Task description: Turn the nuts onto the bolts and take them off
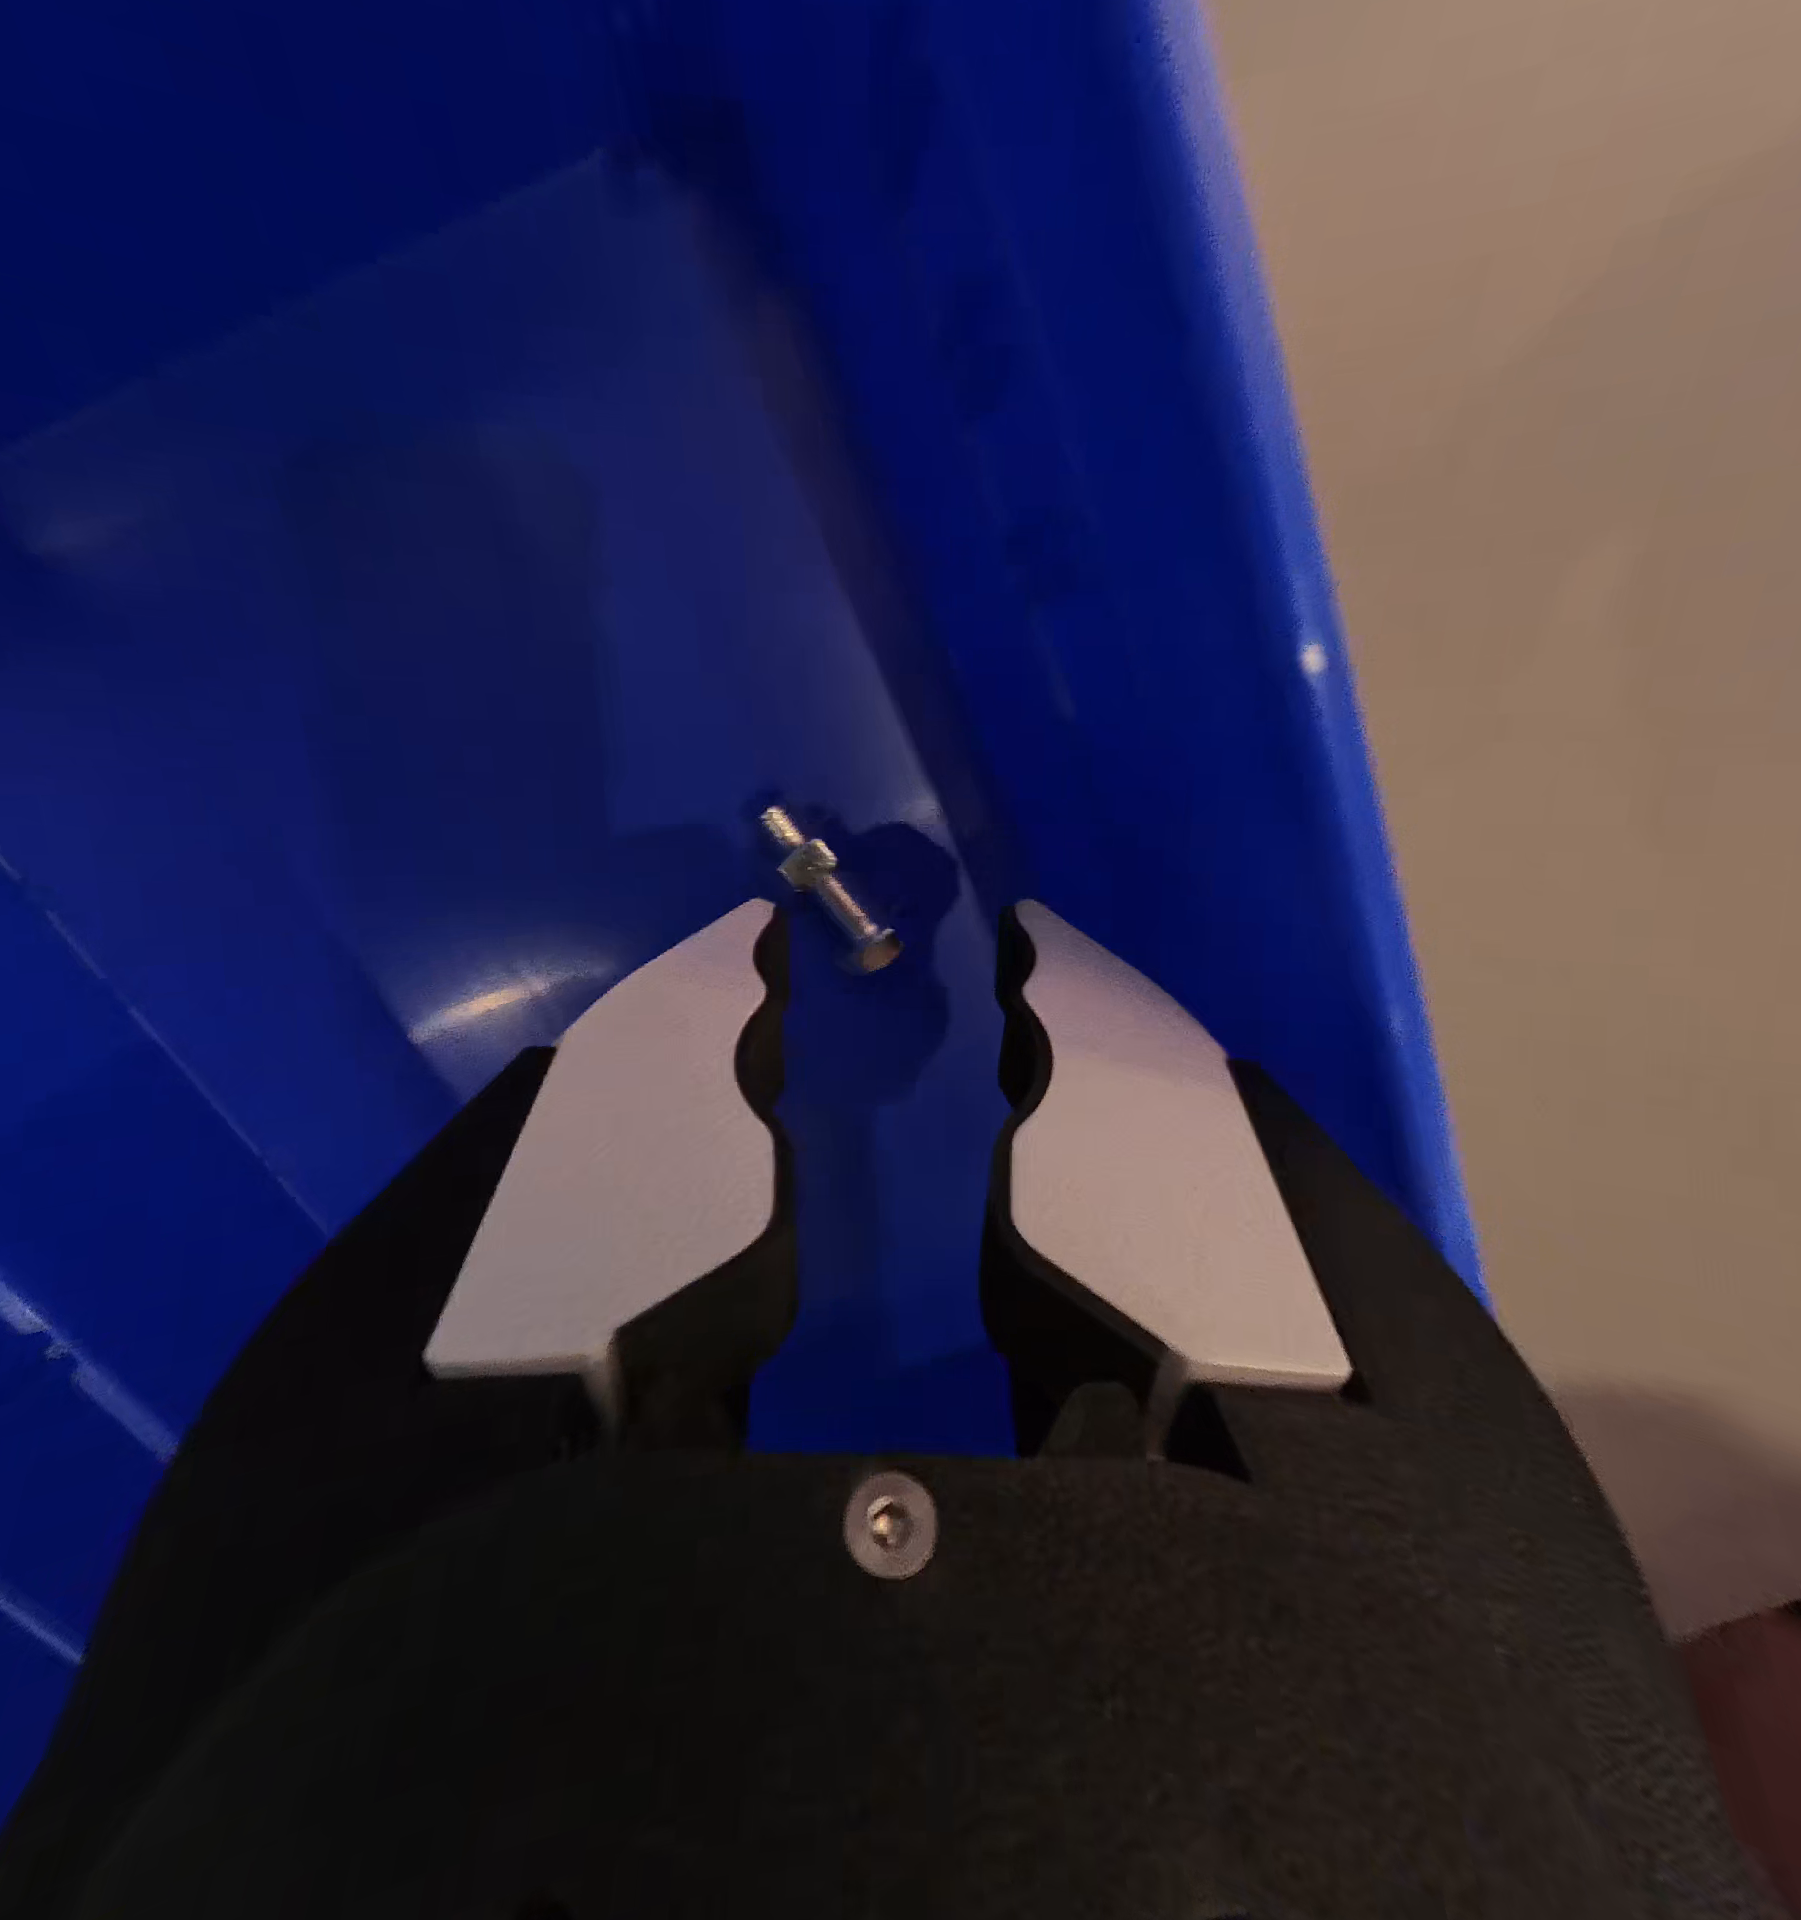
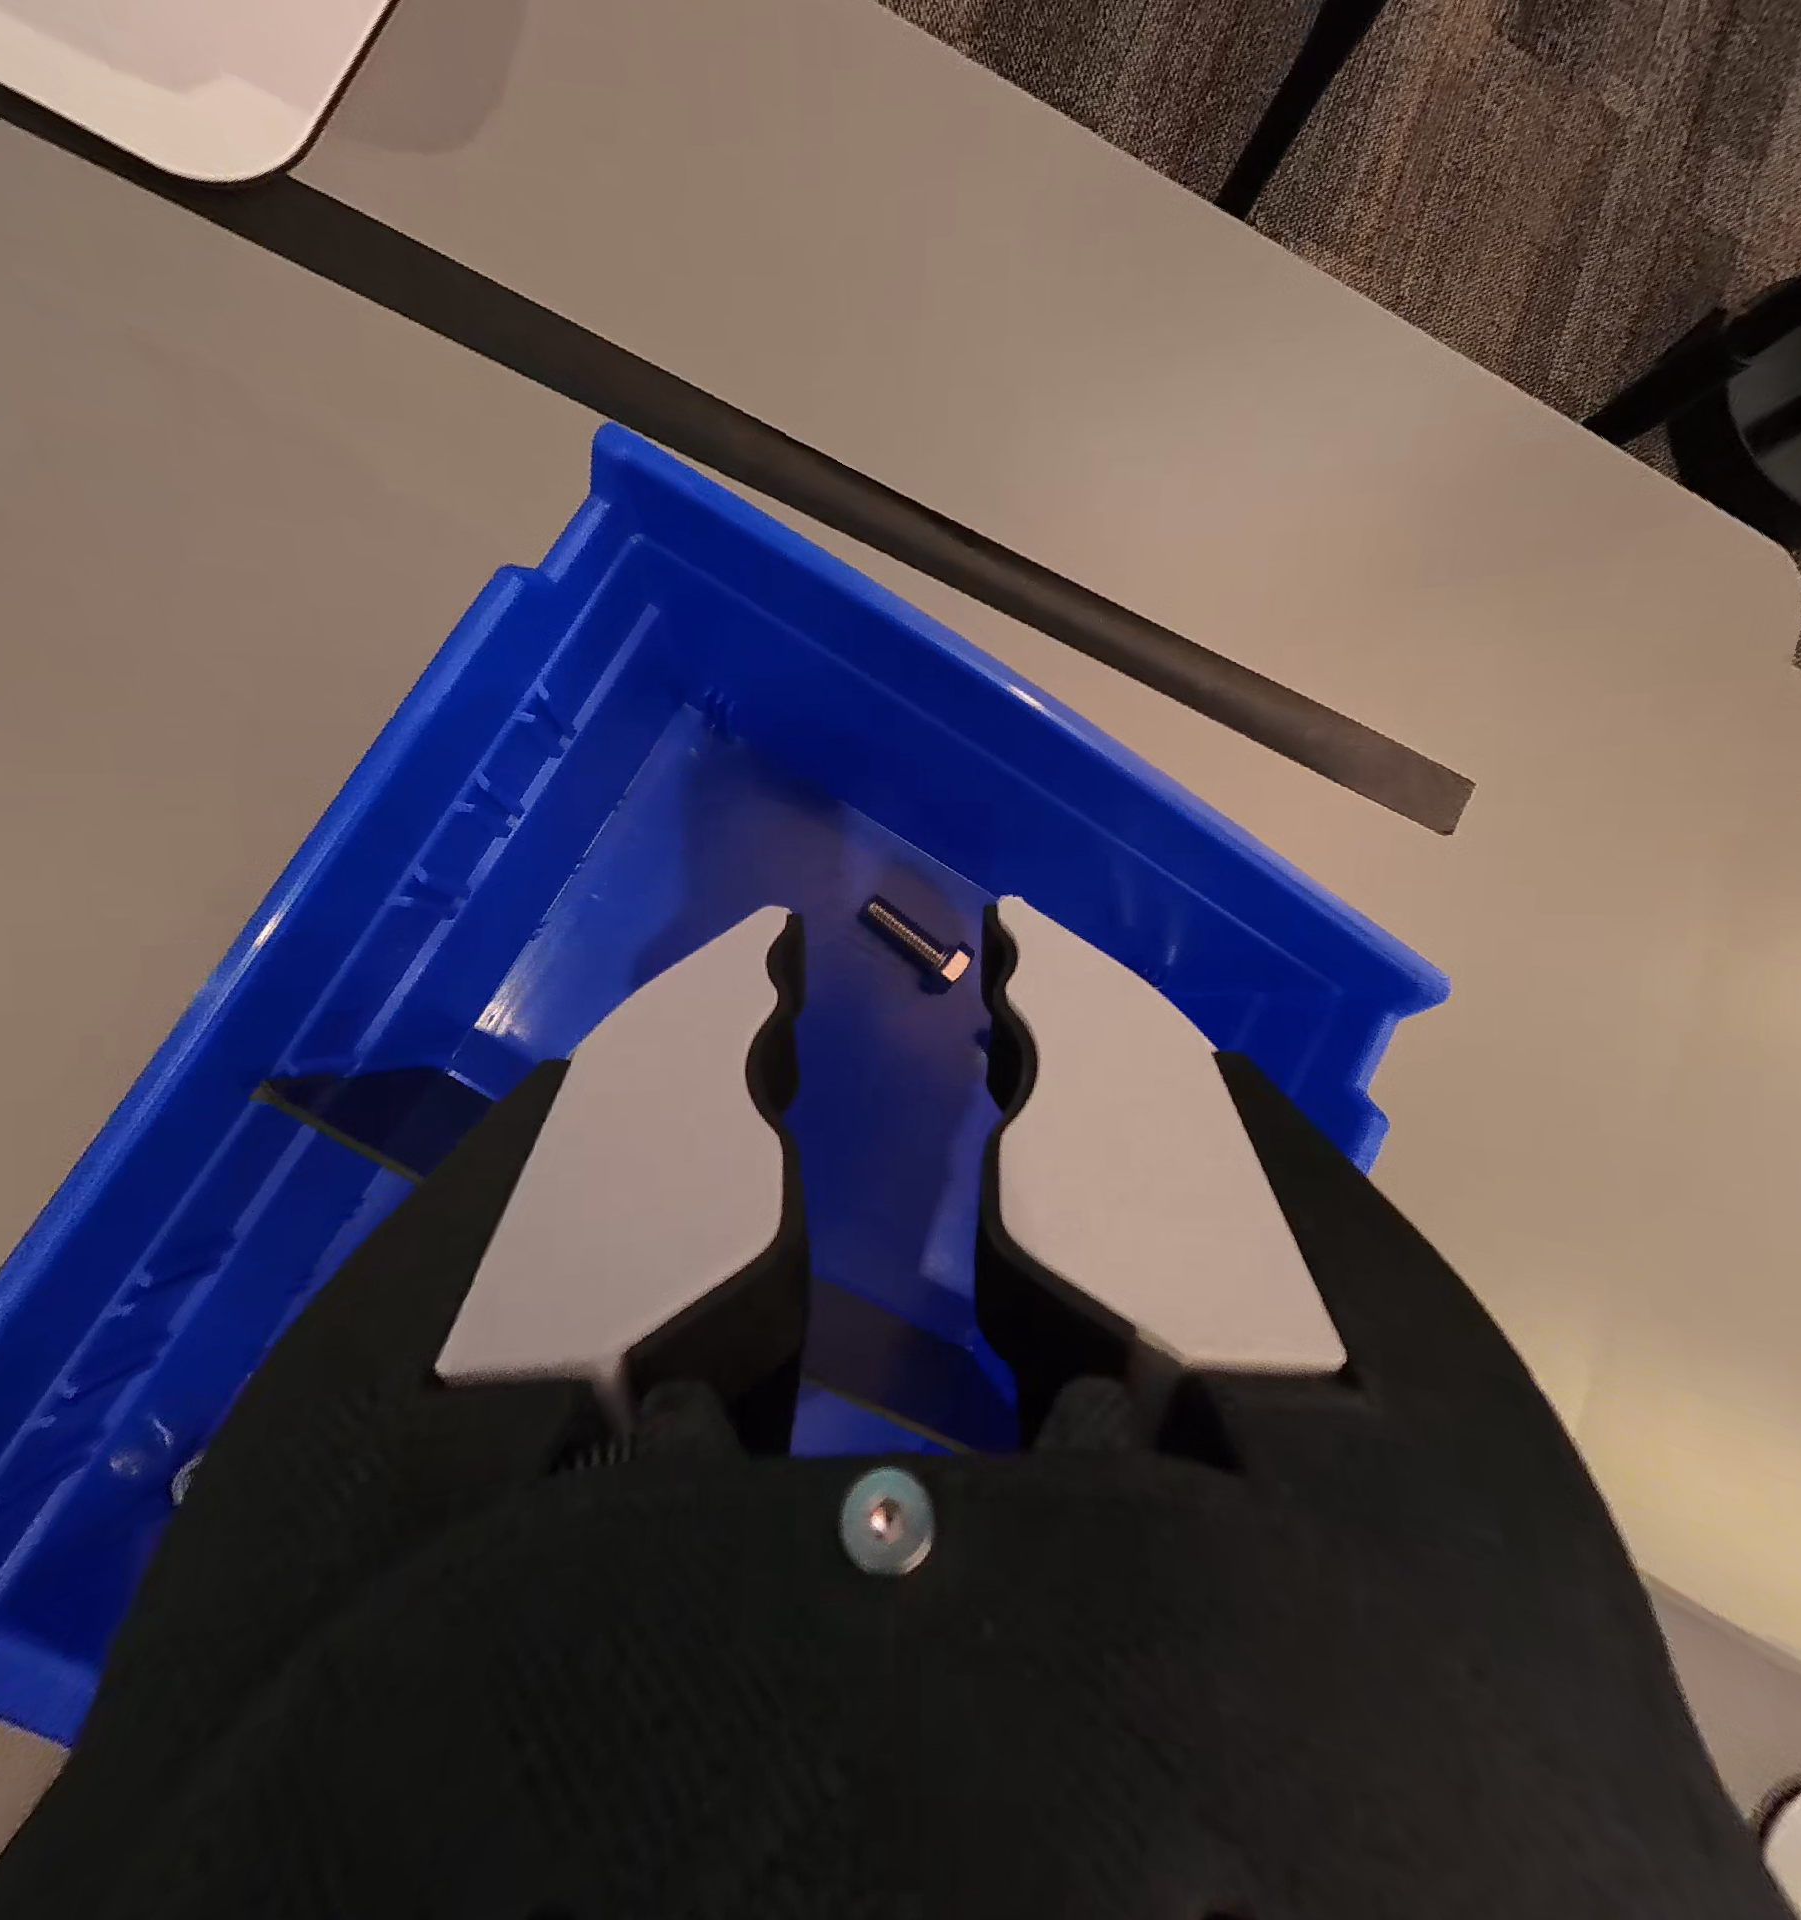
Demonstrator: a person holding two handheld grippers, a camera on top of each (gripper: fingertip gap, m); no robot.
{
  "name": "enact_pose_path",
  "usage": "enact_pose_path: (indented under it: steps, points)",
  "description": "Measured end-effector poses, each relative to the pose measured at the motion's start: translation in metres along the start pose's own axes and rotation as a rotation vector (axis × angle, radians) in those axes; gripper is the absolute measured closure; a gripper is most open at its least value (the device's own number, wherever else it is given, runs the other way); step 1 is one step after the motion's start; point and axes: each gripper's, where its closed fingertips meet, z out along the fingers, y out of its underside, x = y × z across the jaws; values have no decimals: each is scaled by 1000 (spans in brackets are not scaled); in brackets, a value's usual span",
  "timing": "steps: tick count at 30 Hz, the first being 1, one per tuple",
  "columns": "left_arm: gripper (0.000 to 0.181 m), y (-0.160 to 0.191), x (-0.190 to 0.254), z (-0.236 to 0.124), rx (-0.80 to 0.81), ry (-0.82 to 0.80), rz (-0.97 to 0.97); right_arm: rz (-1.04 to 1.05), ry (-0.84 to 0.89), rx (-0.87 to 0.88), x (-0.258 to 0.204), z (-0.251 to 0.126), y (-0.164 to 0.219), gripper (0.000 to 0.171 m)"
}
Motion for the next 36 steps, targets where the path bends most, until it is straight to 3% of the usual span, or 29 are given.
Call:
enact_pose_path:
  steps: [5, 9, 12, 19, 25, 36]
  points:
    - [139, 10, -18, 13, -77, -87, -43, -10, -3, -12, -1, 0, 2, 138]
    - [161, 24, -17, 20, -158, -13, -24, -17, -3, -10, -2, -1, 1, 137]
    - [161, 26, -34, 13, -145, -48, 4, -31, 6, -8, -3, -3, 0, 137]
    - [162, -6, -31, -50, 204, 118, -16, -50, 23, 86, -11, -23, -20, 139]
    - [163, -11, -7, -82, 299, 197, 47, -122, 12, 121, -33, -35, -33, 139]
    - [163, -15, 4, -53, 213, 206, 99, -236, -62, 78, -71, -16, -37, 139]
